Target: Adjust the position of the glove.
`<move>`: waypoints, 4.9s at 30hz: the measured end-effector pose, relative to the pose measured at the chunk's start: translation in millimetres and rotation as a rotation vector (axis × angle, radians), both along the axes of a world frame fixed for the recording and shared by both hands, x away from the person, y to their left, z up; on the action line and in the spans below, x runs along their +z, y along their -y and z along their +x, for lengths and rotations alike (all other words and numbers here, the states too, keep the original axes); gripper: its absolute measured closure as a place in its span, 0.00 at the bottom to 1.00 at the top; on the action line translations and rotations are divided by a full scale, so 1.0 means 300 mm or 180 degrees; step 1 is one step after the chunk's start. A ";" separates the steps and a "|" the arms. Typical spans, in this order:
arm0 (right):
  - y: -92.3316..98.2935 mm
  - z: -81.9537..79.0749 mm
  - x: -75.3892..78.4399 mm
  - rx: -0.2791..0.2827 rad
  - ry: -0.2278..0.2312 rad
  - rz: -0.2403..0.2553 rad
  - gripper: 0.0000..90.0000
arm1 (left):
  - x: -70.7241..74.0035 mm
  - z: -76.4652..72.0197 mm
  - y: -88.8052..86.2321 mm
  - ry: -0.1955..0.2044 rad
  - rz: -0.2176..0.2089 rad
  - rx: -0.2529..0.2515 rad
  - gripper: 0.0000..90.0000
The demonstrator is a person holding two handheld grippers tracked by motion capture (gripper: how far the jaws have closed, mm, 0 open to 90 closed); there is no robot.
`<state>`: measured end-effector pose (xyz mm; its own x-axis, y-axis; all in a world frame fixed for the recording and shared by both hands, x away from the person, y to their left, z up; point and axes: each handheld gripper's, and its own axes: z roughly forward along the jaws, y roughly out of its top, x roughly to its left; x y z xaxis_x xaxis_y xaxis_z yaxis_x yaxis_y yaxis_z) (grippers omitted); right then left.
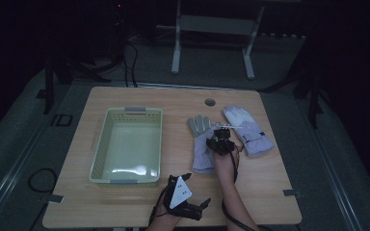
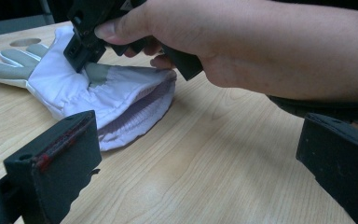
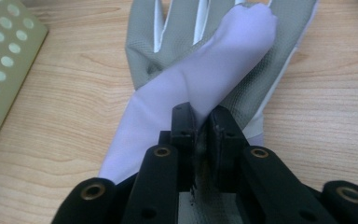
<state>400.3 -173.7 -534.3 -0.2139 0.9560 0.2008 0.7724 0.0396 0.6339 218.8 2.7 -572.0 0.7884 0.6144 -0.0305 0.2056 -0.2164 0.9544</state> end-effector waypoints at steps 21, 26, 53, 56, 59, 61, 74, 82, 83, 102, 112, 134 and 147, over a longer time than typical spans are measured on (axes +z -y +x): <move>0.162 -0.022 0.148 0.0601 0.0342 -0.0442 0.50 | 0.000 0.007 -0.001 -0.0059 -0.0042 0.0006 0.00; 0.271 -0.018 0.196 0.0618 0.0538 -0.0437 0.49 | 0.000 0.006 -0.001 -0.0053 -0.0028 0.0006 0.00; 0.573 0.173 0.178 0.0478 0.0551 -0.0454 0.52 | 0.000 0.003 0.002 -0.0030 -0.0017 -0.0017 0.00; 0.572 0.202 0.162 0.0557 0.0489 -0.0363 0.50 | 0.000 0.003 0.001 -0.0031 -0.0022 -0.0007 0.00; 0.564 0.224 0.128 0.0629 0.0400 -0.0340 0.49 | 0.000 0.003 0.000 -0.0031 -0.0027 0.0000 0.00; 0.563 0.241 0.102 0.0660 0.0349 -0.0392 0.49 | 0.000 0.003 0.000 -0.0032 -0.0030 0.0002 0.00; 0.572 0.277 -0.001 0.0752 0.0046 -0.0448 0.70 | 0.000 0.005 0.000 -0.0050 -0.0034 -0.0005 0.00; 0.560 0.261 0.005 0.0440 0.0039 -0.0325 0.81 | 0.000 0.006 -0.002 -0.0056 -0.0052 -0.0014 0.00; 0.562 0.258 0.007 0.0409 0.0042 -0.0300 0.83 | 0.000 0.006 -0.002 -0.0058 -0.0052 -0.0017 0.00; 0.618 0.022 0.336 -0.0050 0.0467 -0.0062 0.88 | 0.001 0.007 0.007 -0.0056 0.0019 -0.0070 0.00; 0.630 -0.146 0.270 -0.0206 0.0333 -0.0048 0.88 | 0.001 0.007 0.016 -0.0021 0.0051 -0.0107 0.00; 0.584 -0.051 0.049 -0.0049 -0.0076 -0.0331 0.65 | 0.001 0.009 0.009 -0.0046 0.0026 -0.0049 0.00; 0.633 -0.071 0.118 0.0403 0.0152 -0.0459 0.53 | 0.001 0.010 0.007 -0.0053 0.0028 -0.0057 0.00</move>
<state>379.1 -363.5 -499.0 -0.3403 0.9389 0.0505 0.7246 0.2276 0.6505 221.9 0.7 -571.7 0.7988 0.6004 -0.0385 0.2174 -0.2285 0.9489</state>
